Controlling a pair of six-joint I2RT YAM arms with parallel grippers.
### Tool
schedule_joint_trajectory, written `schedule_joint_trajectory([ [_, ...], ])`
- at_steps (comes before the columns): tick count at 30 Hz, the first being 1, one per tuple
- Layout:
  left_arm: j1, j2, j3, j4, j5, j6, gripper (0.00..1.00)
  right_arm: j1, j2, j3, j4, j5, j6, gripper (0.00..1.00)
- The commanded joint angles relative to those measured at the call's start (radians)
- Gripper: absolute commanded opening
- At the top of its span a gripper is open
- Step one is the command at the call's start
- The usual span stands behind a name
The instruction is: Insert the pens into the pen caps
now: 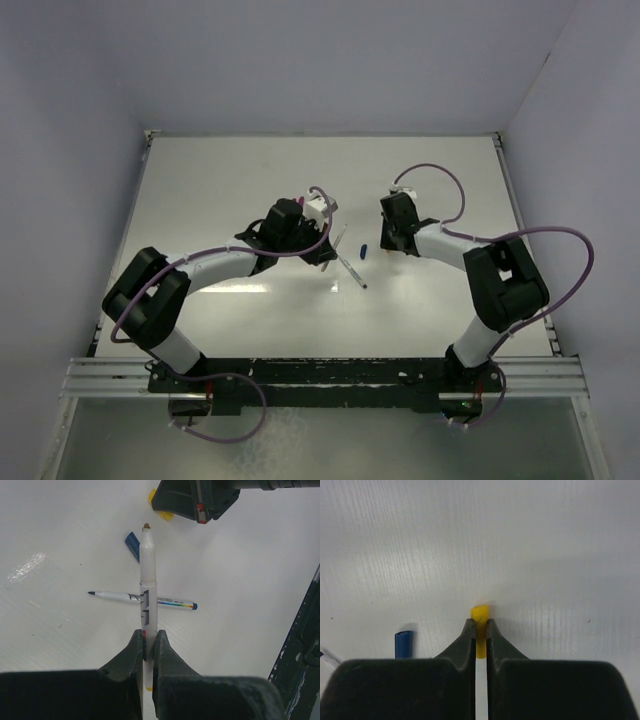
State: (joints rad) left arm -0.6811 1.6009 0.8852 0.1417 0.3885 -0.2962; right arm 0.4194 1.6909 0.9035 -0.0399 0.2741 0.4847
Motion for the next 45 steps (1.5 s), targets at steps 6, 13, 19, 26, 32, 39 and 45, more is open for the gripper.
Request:
schedule_joint_trajectory([
  [6, 0.004, -0.019, 0.024, 0.064, 0.019, -0.004, 0.0, -0.001, -0.29, -0.083, 0.208, 0.002, 0.0, 0.0],
  [13, 0.004, -0.022, 0.023, 0.16, 0.092, -0.052, 0.0, -0.001, -0.488, -0.237, 0.541, -0.159, 0.026, 0.0],
  [19, 0.005, -0.006, 0.0, 0.341, 0.211, -0.19, 0.0, -0.001, -0.581, -0.34, 0.868, -0.285, 0.056, 0.0],
  [26, 0.004, 0.024, -0.017, 0.479, 0.284, -0.295, 0.0, -0.001, -0.585, -0.4, 1.115, -0.348, 0.164, 0.0],
  [32, 0.004, 0.018, -0.02, 0.508, 0.295, -0.316, 0.0, -0.001, -0.545, -0.433, 1.23, -0.371, 0.23, 0.0],
  [39, 0.004, 0.003, -0.027, 0.522, 0.286, -0.321, 0.0, -0.001, -0.51, -0.456, 1.291, -0.395, 0.268, 0.0],
  [45, 0.003, -0.001, -0.035, 0.553, 0.286, -0.333, 0.0, -0.001, -0.485, -0.469, 1.327, -0.412, 0.293, 0.0],
])
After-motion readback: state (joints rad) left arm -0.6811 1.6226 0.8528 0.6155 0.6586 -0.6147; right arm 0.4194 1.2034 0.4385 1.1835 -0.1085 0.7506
